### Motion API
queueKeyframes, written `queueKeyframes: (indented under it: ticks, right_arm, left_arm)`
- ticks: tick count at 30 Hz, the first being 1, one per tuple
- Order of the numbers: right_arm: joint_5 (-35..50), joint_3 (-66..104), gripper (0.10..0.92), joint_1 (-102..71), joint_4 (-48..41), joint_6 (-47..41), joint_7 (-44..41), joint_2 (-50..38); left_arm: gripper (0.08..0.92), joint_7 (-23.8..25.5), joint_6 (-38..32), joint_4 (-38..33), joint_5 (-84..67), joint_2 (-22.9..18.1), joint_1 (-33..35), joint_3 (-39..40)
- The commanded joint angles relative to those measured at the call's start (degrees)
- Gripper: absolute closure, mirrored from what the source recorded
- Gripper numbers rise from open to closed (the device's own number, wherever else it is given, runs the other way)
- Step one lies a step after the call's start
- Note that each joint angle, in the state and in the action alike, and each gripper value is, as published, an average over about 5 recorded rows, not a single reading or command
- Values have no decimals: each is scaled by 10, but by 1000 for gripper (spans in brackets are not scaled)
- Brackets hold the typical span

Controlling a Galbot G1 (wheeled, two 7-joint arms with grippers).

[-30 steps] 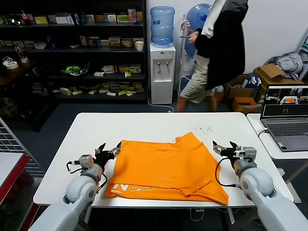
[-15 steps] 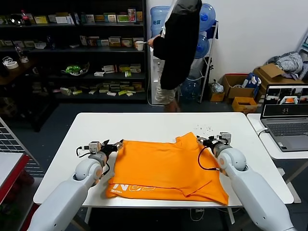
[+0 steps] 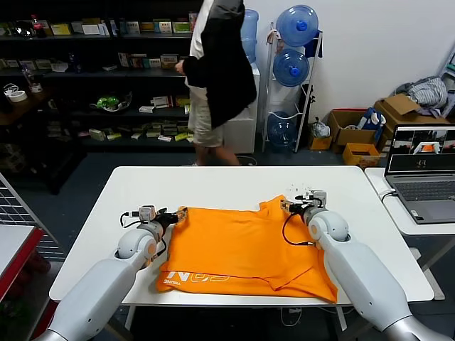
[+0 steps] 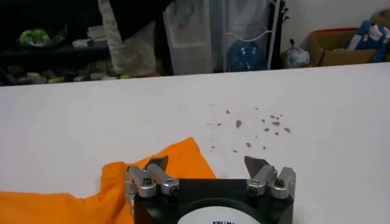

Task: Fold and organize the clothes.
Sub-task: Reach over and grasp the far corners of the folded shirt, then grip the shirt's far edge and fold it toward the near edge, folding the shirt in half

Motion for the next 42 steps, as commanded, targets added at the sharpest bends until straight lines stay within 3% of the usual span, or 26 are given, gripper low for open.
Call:
queueKeyframes:
  ticks: [1, 5, 20, 23, 30, 42]
  right_arm:
    - [-2, -9, 291, 13, -20, -5, -2, 8]
    - [-2, -10, 406, 9, -21, -8, -3, 10]
    - [4, -10, 838, 1, -11, -6, -4, 8]
    - [4, -9, 894, -1, -7, 5, -7, 7]
    - [3, 0, 901, -18, 21, 47, -17, -4]
    - [29, 49, 901, -115, 154, 65, -10, -67]
  left_arm:
    - [177, 3, 7, 8, -4, 1, -10, 10]
    - [224, 5, 7, 9, -2, 1, -10, 14]
    - [650, 10, 2, 8, 1, -2, -8, 18]
    - [737, 12, -7, 7, 4, -3, -6, 15]
    - [905, 19, -36, -7, 17, -1, 8, 2]
    - [910, 20, -62, -112, 32, 32, 80, -37]
